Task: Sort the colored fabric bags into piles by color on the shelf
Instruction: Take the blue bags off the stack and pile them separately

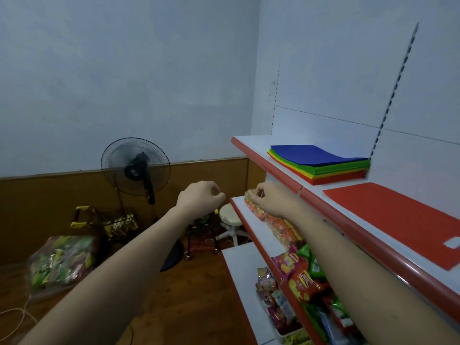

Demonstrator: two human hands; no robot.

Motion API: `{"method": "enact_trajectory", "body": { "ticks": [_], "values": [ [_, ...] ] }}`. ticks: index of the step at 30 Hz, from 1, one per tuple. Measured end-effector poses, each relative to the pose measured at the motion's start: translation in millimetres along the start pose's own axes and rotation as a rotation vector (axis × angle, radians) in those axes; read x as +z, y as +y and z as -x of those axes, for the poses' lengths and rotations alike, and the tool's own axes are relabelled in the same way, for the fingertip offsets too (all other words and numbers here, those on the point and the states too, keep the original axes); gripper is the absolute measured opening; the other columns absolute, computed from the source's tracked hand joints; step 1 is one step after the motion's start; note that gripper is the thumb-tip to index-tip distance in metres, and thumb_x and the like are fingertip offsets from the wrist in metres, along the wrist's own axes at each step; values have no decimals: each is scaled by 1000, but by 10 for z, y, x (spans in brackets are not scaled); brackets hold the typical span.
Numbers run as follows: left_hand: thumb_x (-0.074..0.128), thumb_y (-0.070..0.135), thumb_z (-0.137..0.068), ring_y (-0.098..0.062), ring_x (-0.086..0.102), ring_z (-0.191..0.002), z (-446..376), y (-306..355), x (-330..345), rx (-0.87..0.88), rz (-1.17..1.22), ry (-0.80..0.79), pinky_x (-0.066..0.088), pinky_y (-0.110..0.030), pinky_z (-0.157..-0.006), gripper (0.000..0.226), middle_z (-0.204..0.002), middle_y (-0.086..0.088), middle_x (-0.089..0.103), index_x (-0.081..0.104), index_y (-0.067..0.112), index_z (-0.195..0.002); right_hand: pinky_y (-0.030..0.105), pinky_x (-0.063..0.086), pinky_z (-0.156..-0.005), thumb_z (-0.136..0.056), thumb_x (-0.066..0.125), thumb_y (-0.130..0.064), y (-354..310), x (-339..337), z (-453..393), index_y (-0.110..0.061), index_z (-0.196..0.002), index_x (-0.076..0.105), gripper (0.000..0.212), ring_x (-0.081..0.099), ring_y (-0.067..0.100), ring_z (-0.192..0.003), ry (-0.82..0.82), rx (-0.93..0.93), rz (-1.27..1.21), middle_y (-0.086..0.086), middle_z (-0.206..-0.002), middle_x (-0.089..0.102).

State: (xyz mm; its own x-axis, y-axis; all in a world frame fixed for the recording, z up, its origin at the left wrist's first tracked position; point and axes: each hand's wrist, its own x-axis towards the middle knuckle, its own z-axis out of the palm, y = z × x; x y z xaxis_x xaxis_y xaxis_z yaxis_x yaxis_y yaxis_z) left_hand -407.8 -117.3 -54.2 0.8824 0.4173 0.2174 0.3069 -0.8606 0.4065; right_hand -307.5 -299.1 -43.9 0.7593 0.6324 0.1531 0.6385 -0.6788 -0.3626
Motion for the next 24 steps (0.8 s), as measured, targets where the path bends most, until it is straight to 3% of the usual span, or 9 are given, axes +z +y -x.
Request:
{"method": "enact_trajectory", "body": {
  "ticks": [4, 7, 12, 15, 19, 24],
  "values": [
    [50, 56, -89, -13, 61, -93, -609, -396, 71, 29, 8, -16, 57, -39, -81, 42, -109, 6, 66, 62, 27, -117, 31, 56, -70, -97, 53, -38, -90, 204, -616, -22, -93, 63, 20, 62, 9, -77, 19, 41, 43, -4, -84, 64],
    [50, 57, -89, -14, 62, -94, -1059, -667, 85, 73, 17, -41, 57, -41, -83, 43, -110, 6, 66, 63, 27, -117, 28, 54, -66, -96, 54, -39, -162, 366, -1021, -22, -92, 63, 20, 62, 9, -76, 50, 104, 29, -4, -82, 65],
    [51, 54, -91, -8, 60, -87, -1707, -949, 69, 177, 44, -66, 56, -30, -74, 39, -105, 9, 66, 64, 27, -115, 28, 49, -59, -95, 54, -40, -222, 688, -1569, -23, -81, 63, 24, 63, 11, -72, 100, 206, -32, -3, -76, 65],
    [51, 51, -93, -7, 60, -86, -2053, -956, 69, 247, 100, -87, 56, -28, -72, 36, -98, 12, 62, 65, 26, -114, 26, 41, -54, -95, 54, -43, -200, 743, -1798, -23, -76, 62, 28, 60, 11, -68, 148, 273, -45, -3, -72, 64],
    [51, 49, -93, -6, 61, -87, -2513, -840, 176, 363, 207, -97, 57, -31, -75, 34, -99, 13, 63, 66, 25, -113, 29, 44, -55, -94, 54, -30, -55, 605, -2030, -17, -66, 59, 32, 58, 15, -63, 276, 370, -64, 1, -68, 63],
    [53, 43, -96, -4, 61, -87, -3101, -448, 449, 520, 389, -156, 57, -34, -80, 30, -99, 9, 67, 68, 21, -109, 32, 43, -56, -94, 50, -32, 406, 457, -2295, -6, -74, 62, 36, 59, 28, -66, 460, 492, -71, 12, -68, 62]
  ]
}}
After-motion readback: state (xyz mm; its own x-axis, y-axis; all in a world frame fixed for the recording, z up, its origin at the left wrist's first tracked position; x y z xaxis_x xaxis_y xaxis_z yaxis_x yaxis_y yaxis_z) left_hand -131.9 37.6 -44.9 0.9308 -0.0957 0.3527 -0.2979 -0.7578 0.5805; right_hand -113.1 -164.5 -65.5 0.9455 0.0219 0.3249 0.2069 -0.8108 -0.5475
